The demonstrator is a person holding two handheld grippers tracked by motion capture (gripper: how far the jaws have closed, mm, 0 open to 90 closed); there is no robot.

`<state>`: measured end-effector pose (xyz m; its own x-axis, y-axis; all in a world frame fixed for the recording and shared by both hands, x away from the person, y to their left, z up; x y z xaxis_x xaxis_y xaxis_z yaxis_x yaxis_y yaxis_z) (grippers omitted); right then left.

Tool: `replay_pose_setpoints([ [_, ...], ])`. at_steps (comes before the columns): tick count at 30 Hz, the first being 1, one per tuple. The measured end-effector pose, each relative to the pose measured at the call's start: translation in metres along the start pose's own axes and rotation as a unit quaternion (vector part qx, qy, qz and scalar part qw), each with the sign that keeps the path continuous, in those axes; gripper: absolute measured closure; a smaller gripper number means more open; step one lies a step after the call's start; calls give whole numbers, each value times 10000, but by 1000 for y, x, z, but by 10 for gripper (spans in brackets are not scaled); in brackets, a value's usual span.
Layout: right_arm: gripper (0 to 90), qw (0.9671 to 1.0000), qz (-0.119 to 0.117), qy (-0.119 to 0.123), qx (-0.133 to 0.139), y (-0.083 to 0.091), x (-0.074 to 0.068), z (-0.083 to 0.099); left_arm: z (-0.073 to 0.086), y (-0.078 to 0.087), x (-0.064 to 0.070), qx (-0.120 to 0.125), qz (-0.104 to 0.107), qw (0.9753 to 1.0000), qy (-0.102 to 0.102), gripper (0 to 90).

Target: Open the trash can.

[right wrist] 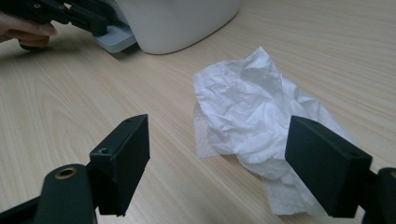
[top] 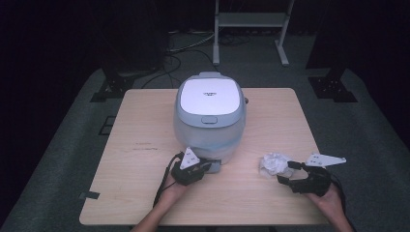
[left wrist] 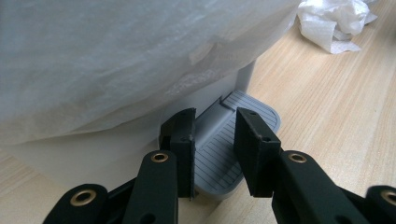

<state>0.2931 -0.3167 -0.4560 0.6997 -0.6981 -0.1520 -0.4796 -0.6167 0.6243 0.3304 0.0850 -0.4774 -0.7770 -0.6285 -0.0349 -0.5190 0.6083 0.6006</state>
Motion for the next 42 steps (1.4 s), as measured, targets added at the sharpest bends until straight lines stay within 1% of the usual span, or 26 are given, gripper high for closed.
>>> replay_pose_setpoints([
  [2,209,10000,9,21,4,0,-1,-1,0,0,2,-24,-63,10000,5,692],
  [5,209,10000,10,7,-20,-2,-2,-1,0,0,2,-31,-47,10000,-16,692],
  [10,209,10000,15,25,-52,-4,-3,-2,0,-1,3,-76,-91,9999,-74,693],
  [15,209,10000,25,26,-51,-3,-3,-1,1,-2,3,-91,-107,9999,-89,692],
  [24,209,10000,36,33,-69,-4,-3,-1,0,-4,5,-195,-144,9996,-121,692],
  [27,209,10000,42,29,-76,-4,-3,-1,0,-5,5,-287,-175,9993,-180,692],
  [31,209,9999,46,28,-90,-4,-3,-2,1,-7,6,-301,-176,9992,-206,693],
  [32,209,9999,53,34,-95,-4,-4,-2,1,-8,6,-352,-181,9990,-212,693],
  [35,209,9999,56,39,-104,-4,-4,-2,2,-9,5,-367,-165,9990,-173,693],
  [36,209,9999,61,44,-112,-5,-4,-2,2,-10,2,-361,-56,9993,-39,694],
  [37,209,9999,57,37,-110,-6,-4,-2,2,-10,2,-346,-36,9994,-13,694],
  [38,209,9999,57,37,-110,-6,-4,-2,2,-10,2,-346,-36,9994,-13,693],
  [39,209,9998,76,61,-180,-8,-4,-2,2,-10,3,-361,-76,9993,-55,694],
  [42,209,9997,96,97,-223,-9,-5,-2,2,-10,3,-367,-87,9993,-54,693],
])
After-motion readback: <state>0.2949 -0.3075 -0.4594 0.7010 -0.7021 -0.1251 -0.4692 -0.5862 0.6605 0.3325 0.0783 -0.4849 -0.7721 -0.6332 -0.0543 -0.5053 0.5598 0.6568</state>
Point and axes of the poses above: each handheld gripper's, and its own axes: y roughly backward along the jaws, z roughly out of its underside, x roughly to its right, the point moved 1 cm from there along -y, roughly forward along the jaws, and after that the axes turned 6 degrees about -x, right-handed, at the moved point
